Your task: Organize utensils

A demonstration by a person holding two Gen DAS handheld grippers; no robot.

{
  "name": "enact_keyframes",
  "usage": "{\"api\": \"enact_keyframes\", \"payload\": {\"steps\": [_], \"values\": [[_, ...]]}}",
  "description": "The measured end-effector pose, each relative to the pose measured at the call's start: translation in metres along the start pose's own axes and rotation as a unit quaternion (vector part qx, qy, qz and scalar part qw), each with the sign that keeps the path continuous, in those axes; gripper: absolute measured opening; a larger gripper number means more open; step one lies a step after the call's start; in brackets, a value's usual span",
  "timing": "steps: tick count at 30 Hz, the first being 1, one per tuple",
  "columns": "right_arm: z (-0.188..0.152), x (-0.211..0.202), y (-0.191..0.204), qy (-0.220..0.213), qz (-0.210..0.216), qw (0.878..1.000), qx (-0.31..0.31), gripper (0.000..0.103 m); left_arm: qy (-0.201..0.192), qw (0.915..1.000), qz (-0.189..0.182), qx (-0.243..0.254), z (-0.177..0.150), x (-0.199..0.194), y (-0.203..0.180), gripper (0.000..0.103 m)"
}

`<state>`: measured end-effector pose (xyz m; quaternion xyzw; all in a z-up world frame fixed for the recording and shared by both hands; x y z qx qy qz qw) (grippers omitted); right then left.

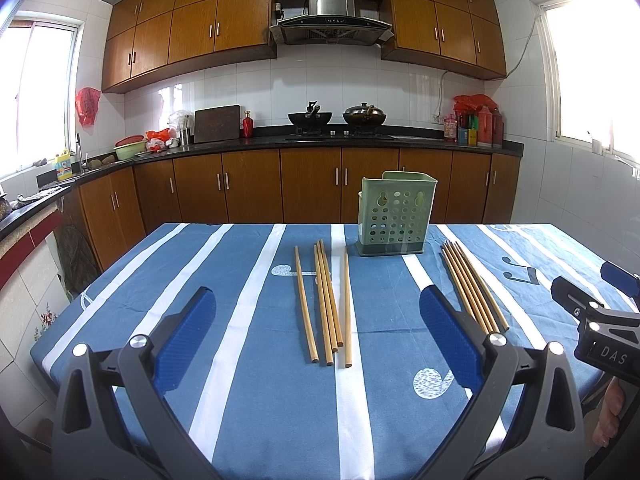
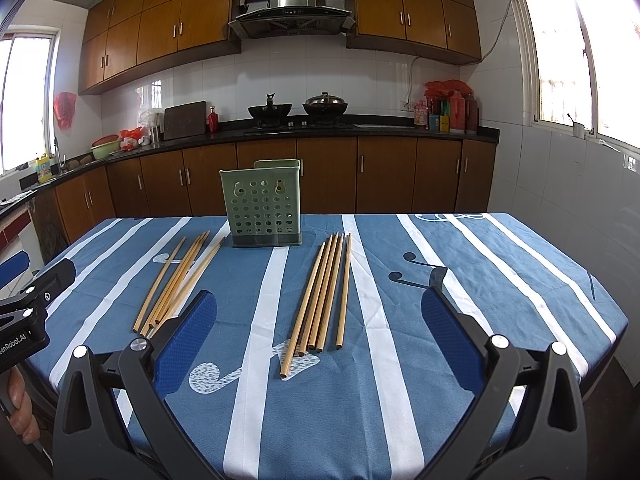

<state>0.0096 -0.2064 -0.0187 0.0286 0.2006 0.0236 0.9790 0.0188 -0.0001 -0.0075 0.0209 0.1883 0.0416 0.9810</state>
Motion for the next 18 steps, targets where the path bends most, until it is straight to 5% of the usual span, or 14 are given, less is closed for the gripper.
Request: {"api": "enact_keyframes", "payload": {"steps": [14, 18], "values": [[-0.003, 0.008, 0.000, 0.014, 0.001, 1.000, 0.004, 0.101, 0.011, 0.9999, 0.007, -0.002, -0.002, 0.006, 0.004, 0.099], [-0.005, 0.023, -0.010, 0.040, -0.002, 0.999, 0.020, 0.101, 0.052, 0.9984, 0.021, -0.004, -0.011, 0.028, 0.005, 0.099]]}}
Point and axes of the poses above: each gripper's, at about its wrist camera, not at the fingertips, and x roughly the way its jaws point, y to its left, z to its top, the point moved 2 cm from there along x, roughly the way its jaws point, and after that the axes turned 5 degrees about z, right-handed, at the moved point
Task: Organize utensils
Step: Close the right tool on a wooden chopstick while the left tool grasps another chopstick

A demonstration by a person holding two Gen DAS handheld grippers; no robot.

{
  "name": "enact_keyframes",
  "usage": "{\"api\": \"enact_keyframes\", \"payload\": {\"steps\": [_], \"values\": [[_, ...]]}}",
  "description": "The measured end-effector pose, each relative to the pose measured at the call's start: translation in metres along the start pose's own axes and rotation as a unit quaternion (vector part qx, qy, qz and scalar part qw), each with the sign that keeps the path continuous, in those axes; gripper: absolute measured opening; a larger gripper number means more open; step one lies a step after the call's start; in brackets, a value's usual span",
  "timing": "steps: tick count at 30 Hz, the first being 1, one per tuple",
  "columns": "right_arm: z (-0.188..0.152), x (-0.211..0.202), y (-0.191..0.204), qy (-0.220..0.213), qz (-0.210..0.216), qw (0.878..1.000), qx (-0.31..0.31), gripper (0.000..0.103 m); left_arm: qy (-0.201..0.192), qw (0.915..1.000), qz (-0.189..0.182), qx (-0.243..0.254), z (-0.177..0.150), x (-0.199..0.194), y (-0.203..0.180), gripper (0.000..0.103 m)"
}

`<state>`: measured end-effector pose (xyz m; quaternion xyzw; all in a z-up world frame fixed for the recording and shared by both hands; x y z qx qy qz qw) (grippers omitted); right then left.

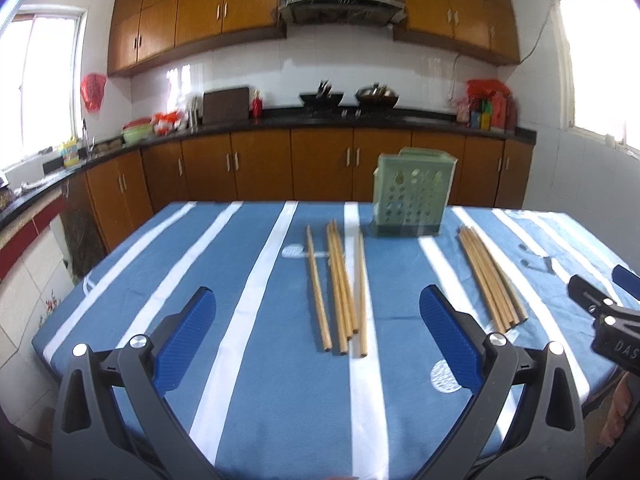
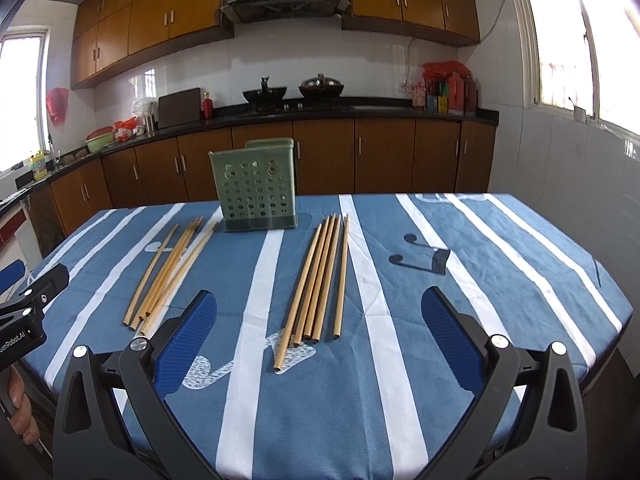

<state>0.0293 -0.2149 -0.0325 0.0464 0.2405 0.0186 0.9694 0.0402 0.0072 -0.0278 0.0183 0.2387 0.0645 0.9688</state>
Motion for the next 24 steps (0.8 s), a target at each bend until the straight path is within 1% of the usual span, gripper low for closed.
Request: {"api": "enact_keyframes", "payload": {"steps": [1, 3, 4, 7, 9, 10, 11, 12, 13, 14, 15, 19, 20, 22, 23, 24], "values": [[0.000, 0.004, -0.003, 0.007, -0.001, 1.000, 0.005, 0.099, 0.011, 0.9999, 0.001, -0.002, -0.001, 0.005, 0.002, 0.099], [0.000, 0.016, -0.011, 0.029, -0.002, 0.999, 0.019, 0.091, 0.033, 0.9994, -0.003, -0.010, -0.005, 0.017, 0.008, 0.099], [0.001, 0.024, -0.015, 0.041, -0.003, 0.999, 0.025, 0.089, 0.044, 0.9989, -0.007, -0.015, -0.006, 0.022, 0.011, 0.099], [0.004, 0.046, -0.026, 0.070, -0.019, 0.997, 0.040, 0.081, 0.077, 0.9965, -0.012, -0.028, -0.010, 0.039, 0.020, 0.099], [0.007, 0.061, -0.033, 0.087, -0.026, 0.995, 0.043, 0.069, 0.097, 0.9944, -0.017, -0.040, -0.012, 0.050, 0.027, 0.099], [0.008, 0.072, -0.035, 0.103, -0.027, 0.993, 0.042, 0.064, 0.104, 0.9933, -0.021, -0.046, -0.012, 0.054, 0.030, 0.099], [0.008, 0.077, -0.036, 0.112, -0.026, 0.993, 0.041, 0.054, 0.111, 0.9922, -0.026, -0.052, -0.012, 0.058, 0.034, 0.099], [0.009, 0.090, -0.036, 0.130, -0.026, 0.990, 0.039, 0.049, 0.117, 0.9909, -0.030, -0.059, -0.011, 0.064, 0.039, 0.099], [0.009, 0.100, -0.036, 0.141, -0.028, 0.989, 0.037, 0.046, 0.124, 0.9899, -0.029, -0.063, -0.009, 0.069, 0.042, 0.099], [0.008, 0.110, -0.037, 0.151, -0.027, 0.988, 0.036, 0.041, 0.130, 0.9890, -0.028, -0.066, -0.007, 0.076, 0.047, 0.099], [0.008, 0.120, -0.038, 0.161, -0.026, 0.986, 0.035, 0.037, 0.133, 0.9885, -0.026, -0.066, -0.006, 0.080, 0.048, 0.099], [0.001, 0.151, -0.040, 0.201, -0.022, 0.978, 0.044, 0.036, 0.155, 0.9862, -0.020, -0.053, -0.001, 0.100, 0.053, 0.098], [-0.001, 0.155, -0.041, 0.207, -0.024, 0.977, 0.045, 0.036, 0.160, 0.9856, -0.023, -0.050, -0.001, 0.104, 0.053, 0.095], [-0.005, 0.162, -0.044, 0.218, -0.029, 0.974, 0.047, 0.032, 0.171, 0.9840, -0.030, -0.041, 0.000, 0.113, 0.051, 0.089], [-0.005, 0.161, -0.044, 0.213, -0.033, 0.975, 0.044, 0.028, 0.175, 0.9833, -0.034, -0.037, 0.000, 0.116, 0.049, 0.083], [-0.004, 0.161, -0.045, 0.213, -0.034, 0.976, 0.043, 0.021, 0.181, 0.9821, -0.041, -0.032, 0.000, 0.120, 0.046, 0.075]]}}
Point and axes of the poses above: each gripper's, at about its wrist camera, not at the fingertips, and x roughly the way its jaws point, y to its left, z to its top, the point moved 2 cm from there along x, roughly the way its jaws point, and after that the axes turned 5 degrees about z, right-handed, at the moved point
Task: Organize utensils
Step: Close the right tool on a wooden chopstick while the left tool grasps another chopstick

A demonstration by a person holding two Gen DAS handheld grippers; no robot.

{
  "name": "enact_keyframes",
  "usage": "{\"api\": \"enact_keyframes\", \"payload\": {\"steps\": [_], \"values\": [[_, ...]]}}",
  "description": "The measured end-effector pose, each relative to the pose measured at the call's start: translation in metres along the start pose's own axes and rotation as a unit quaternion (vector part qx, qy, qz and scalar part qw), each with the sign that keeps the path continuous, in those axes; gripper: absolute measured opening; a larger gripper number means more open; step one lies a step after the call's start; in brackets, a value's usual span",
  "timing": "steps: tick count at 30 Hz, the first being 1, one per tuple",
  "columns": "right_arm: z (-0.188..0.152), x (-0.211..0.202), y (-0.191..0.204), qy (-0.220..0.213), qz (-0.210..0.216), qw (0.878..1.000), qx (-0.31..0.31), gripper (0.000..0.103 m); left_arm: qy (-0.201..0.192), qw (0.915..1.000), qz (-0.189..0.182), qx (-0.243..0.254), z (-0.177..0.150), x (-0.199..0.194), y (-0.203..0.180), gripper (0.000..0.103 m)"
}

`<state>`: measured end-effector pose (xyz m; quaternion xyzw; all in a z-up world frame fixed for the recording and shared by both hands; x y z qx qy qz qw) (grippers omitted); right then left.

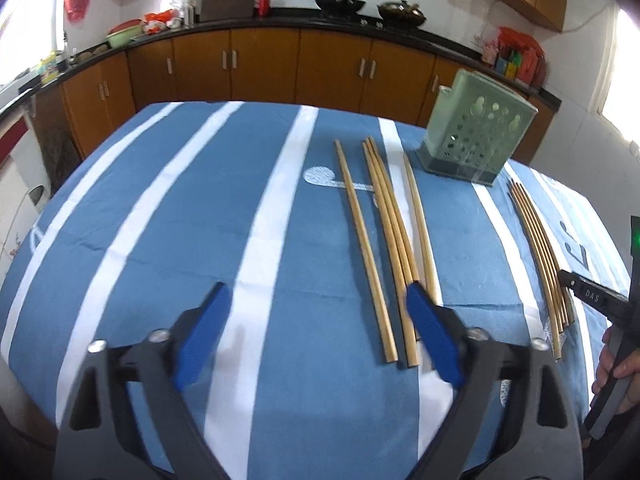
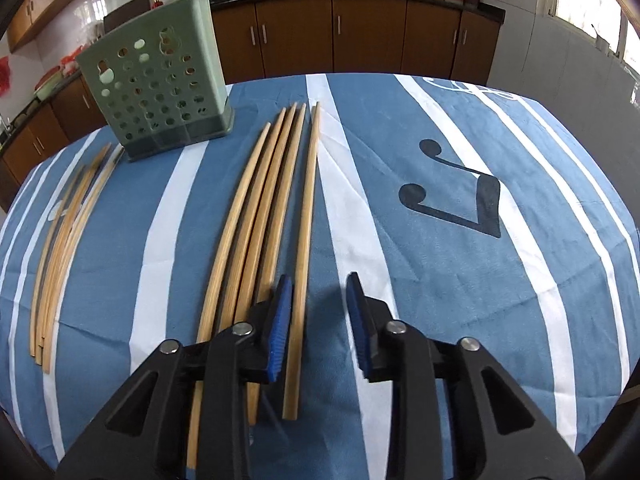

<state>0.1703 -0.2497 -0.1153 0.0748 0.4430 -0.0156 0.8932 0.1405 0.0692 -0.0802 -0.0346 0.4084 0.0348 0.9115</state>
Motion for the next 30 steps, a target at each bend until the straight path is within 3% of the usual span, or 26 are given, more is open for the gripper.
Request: {"api": "enact_keyframes", "payload": {"steps": [2, 6, 10, 14, 24, 30], "values": [[0.002, -0.001, -0.005, -0.002, -0.002, 1.000, 0.008, 0.010, 0.011, 0.9999, -0.006, 0.009, 0.002, 0.008, -0.005, 0.062], [0.006, -0.002, -0.012, -0.002, 0.002, 1.000, 0.018, 0.008, 0.035, 0.9986, -0.024, 0.032, 0.008, 0.025, -0.021, 0.037], [0.006, -0.004, -0.012, -0.005, 0.000, 1.000, 0.012, 0.008, 0.046, 0.9972, -0.032, 0.051, 0.012, 0.037, -0.037, 0.030], [0.009, 0.000, -0.012, -0.003, 0.003, 1.000, 0.013, 0.008, 0.065, 0.9957, -0.017, 0.063, 0.014, 0.055, -0.046, 0.013], [0.028, 0.014, -0.022, -0.011, 0.000, 1.000, 0.012, 0.007, 0.052, 0.9966, 0.015, 0.062, 0.043, 0.082, -0.029, 0.008], [0.040, 0.023, -0.038, -0.033, -0.021, 0.999, 0.027, 0.007, 0.025, 0.9975, 0.011, 0.066, 0.058, 0.096, -0.018, 0.009]]}}
Point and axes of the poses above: each gripper's, at about its wrist camera, not at the fingertips, and x roughly the way its jaws point, y to its left, z to its top, the point moved 2 cm from there along x, roughly the way its jaws point, and after that the axes turned 5 degrees about z, right-handed, at the moved point
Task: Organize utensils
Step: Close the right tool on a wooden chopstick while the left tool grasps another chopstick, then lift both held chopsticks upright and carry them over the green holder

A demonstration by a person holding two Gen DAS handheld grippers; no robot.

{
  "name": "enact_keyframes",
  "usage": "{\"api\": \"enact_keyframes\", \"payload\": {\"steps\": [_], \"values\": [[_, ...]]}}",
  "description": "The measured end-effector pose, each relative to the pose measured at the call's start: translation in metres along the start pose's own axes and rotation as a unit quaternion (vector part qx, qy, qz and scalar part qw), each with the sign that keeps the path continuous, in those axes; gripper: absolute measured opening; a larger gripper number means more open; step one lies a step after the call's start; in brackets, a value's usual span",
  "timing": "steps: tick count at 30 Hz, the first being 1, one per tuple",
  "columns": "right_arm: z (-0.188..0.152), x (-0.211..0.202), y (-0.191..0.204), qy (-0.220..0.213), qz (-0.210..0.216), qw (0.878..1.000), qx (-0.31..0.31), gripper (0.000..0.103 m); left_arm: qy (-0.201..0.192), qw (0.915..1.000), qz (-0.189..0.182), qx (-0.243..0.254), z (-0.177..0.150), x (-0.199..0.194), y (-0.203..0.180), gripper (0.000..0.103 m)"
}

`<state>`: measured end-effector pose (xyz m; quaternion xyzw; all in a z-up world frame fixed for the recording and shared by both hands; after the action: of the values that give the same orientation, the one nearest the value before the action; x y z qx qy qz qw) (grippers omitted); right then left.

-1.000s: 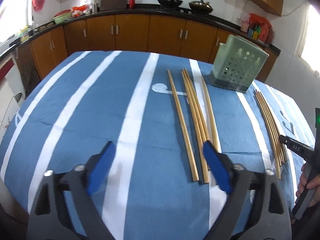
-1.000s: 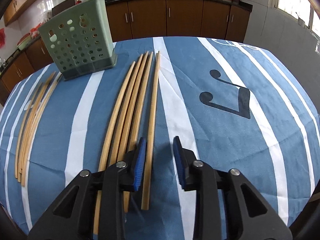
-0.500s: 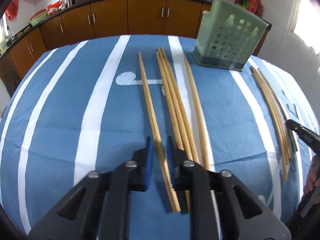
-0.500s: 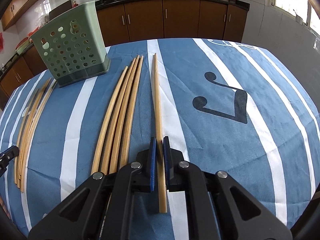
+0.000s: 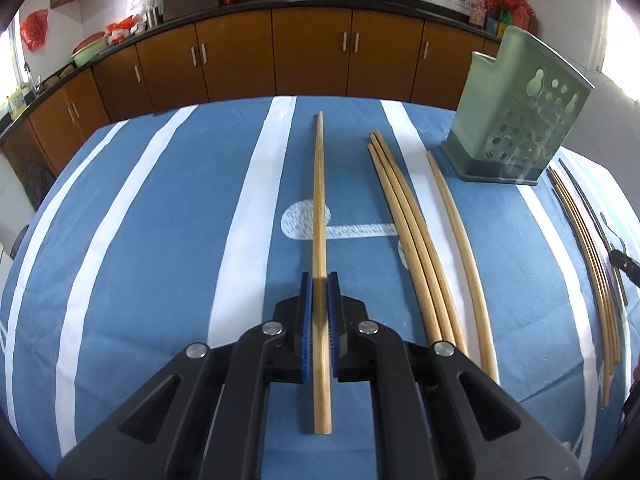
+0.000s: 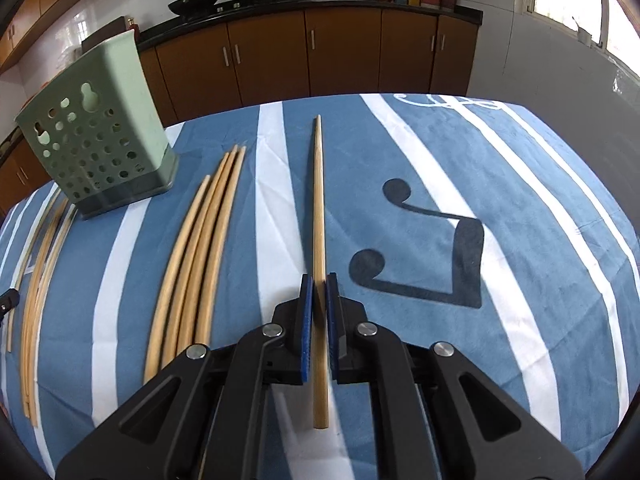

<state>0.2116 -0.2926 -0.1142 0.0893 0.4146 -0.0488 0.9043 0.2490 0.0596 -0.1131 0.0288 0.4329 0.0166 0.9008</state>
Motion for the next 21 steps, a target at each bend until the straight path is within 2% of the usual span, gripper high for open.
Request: {"api": "enact_keyframes", "payload": {"steps": [15, 19, 21], "values": [[-0.010, -0.010, 0.003, -0.001, 0.004, 1.000, -0.012, 0.008, 0.000, 1.0000, -0.006, -0.007, -0.021, -0.017, 0.001, 0.011], [-0.009, -0.012, 0.002, 0.001, 0.010, 1.000, -0.013, 0.007, 0.001, 1.0000, -0.004, -0.001, -0.025, -0.020, 0.002, 0.008], [-0.009, -0.021, 0.001, -0.010, 0.016, 1.000, -0.012, 0.007, 0.006, 0.9999, -0.008, -0.001, -0.026, -0.023, 0.003, 0.008]]}}
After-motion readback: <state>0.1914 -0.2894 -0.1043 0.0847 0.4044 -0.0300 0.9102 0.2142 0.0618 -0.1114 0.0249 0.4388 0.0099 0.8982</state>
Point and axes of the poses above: each gripper's, at about its wrist camera, not at the fingertips, and x roughly the way its jaws point, y to its left, z to its top, the point moved 2 cm from there along x, roughly the way its jaws point, and after that the axes turned 5 degrees about z, right-handed, at the moved point
